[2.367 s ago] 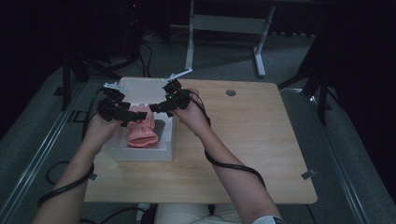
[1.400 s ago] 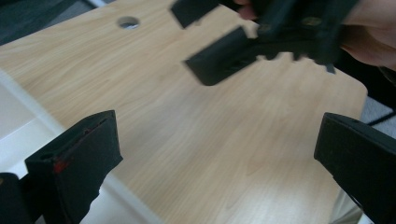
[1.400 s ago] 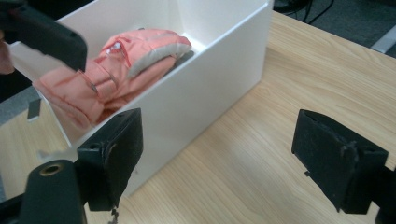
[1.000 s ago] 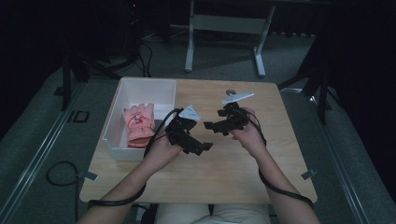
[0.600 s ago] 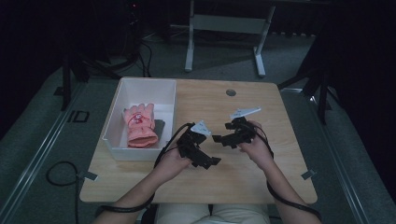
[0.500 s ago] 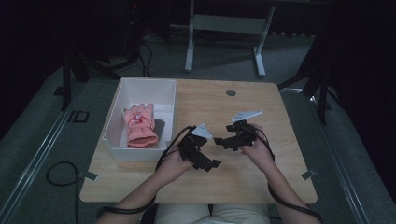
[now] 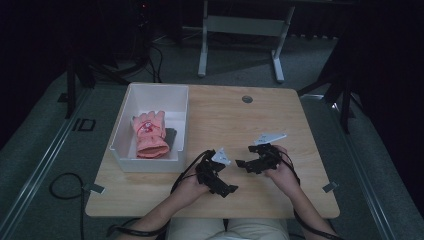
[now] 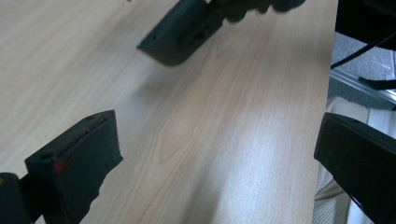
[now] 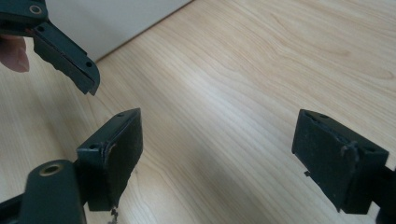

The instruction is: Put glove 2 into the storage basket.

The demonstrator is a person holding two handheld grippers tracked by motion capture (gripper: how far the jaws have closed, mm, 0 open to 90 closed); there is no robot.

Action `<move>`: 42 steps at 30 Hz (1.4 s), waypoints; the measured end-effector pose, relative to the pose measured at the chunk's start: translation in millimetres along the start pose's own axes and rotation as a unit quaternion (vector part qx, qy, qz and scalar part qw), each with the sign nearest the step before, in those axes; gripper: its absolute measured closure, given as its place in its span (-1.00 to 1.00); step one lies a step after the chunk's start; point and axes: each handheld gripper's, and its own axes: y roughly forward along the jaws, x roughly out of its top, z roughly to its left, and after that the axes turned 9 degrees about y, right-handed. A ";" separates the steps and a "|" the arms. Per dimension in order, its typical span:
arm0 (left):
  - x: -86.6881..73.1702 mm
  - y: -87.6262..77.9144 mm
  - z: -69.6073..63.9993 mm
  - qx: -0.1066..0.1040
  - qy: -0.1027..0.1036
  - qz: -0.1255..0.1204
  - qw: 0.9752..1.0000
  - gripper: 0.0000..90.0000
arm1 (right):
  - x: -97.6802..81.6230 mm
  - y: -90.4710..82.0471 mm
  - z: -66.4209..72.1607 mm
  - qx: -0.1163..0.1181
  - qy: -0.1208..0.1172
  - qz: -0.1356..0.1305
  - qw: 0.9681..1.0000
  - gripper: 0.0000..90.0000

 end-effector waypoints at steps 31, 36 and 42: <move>-47.8 22.8 -9.3 -0.002 0.005 -0.004 1.000 -1.00 | -61.6 -7.8 -27.5 -0.032 0.007 -0.025 0.999 -0.67; -49.7 22.9 -11.4 0.009 0.012 -0.005 1.000 -1.00 | -66.8 -8.1 -31.4 -0.034 0.013 -0.025 0.999 -0.68; -51.0 22.5 -12.7 0.014 0.010 -0.010 1.000 -1.00 | -70.9 -8.3 -33.4 -0.038 0.018 -0.043 0.998 -0.68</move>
